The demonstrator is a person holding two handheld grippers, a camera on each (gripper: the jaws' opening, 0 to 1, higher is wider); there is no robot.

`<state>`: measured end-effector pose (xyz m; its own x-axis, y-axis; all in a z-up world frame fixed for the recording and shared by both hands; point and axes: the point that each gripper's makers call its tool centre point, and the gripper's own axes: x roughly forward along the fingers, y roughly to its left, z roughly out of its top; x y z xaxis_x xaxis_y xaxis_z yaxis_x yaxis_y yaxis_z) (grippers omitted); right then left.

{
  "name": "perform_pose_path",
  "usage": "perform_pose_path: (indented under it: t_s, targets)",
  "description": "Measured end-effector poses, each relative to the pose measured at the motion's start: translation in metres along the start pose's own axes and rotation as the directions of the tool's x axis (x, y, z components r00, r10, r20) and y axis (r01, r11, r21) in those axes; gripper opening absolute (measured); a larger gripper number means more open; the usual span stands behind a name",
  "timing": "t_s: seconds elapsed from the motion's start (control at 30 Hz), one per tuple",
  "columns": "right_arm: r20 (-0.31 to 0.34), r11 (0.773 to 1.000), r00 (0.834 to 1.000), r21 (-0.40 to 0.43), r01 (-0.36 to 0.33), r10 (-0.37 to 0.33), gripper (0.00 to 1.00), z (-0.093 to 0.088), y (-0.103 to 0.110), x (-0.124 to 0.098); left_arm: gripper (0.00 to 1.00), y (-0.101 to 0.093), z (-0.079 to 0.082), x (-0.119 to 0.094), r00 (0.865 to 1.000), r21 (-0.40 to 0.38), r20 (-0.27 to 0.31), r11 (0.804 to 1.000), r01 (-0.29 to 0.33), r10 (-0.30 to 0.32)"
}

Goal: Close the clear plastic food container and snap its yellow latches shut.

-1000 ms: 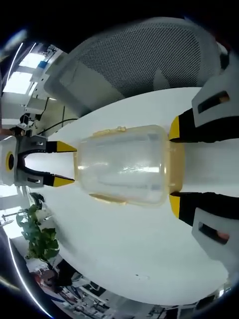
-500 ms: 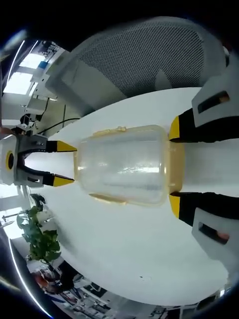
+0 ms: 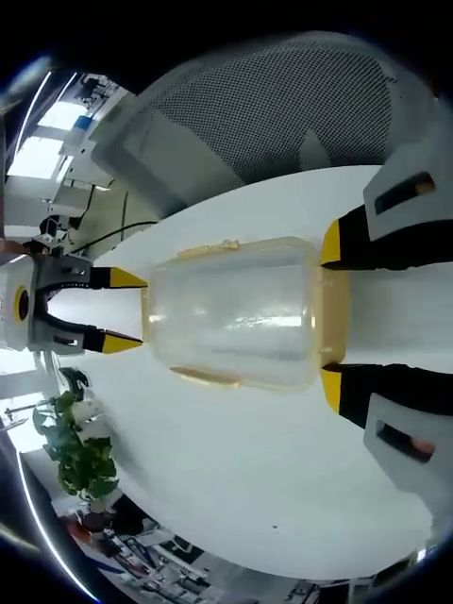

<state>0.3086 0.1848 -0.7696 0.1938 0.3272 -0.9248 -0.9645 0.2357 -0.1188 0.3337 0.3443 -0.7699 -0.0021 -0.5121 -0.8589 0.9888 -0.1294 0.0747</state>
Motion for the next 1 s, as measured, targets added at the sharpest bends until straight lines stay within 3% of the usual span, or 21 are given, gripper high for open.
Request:
perform_pose_path:
  t_s: [0.77,0.83,0.87,0.93,1.0]
  targets:
    - [-0.001,1.0,1.0,-0.011,-0.004,0.004,0.37,0.0017,0.001,0.0032,0.38,-0.0034,-0.0067,0.0032,0.999,-0.025,-0.033,1.0,-0.001,0.001]
    - [-0.027,0.999,0.999,0.003,-0.043,0.043,0.23,-0.0033,0.0088,0.0044,0.39,-0.0067,-0.0049,0.005,1.0,-0.065,-0.02,0.998,0.01,-0.012]
    - [-0.027,0.999,0.999,-0.026,-0.029,0.028,0.19,-0.0038,0.0088,0.0058,0.39,-0.0043,-0.0042,0.0056,1.0,-0.057,-0.016,0.998,0.006,-0.007]
    - [-0.015,0.999,1.0,-0.042,0.01,-0.01,0.24,-0.0026,0.0036,0.0058,0.39,-0.0031,-0.0037,0.0056,1.0,-0.044,-0.014,0.999,-0.005,0.004]
    - [-0.014,1.0,1.0,0.005,-0.006,0.006,0.25,-0.0049,0.005,0.0054,0.39,-0.0035,-0.0039,0.0054,1.0,-0.045,-0.014,0.999,-0.005,0.005]
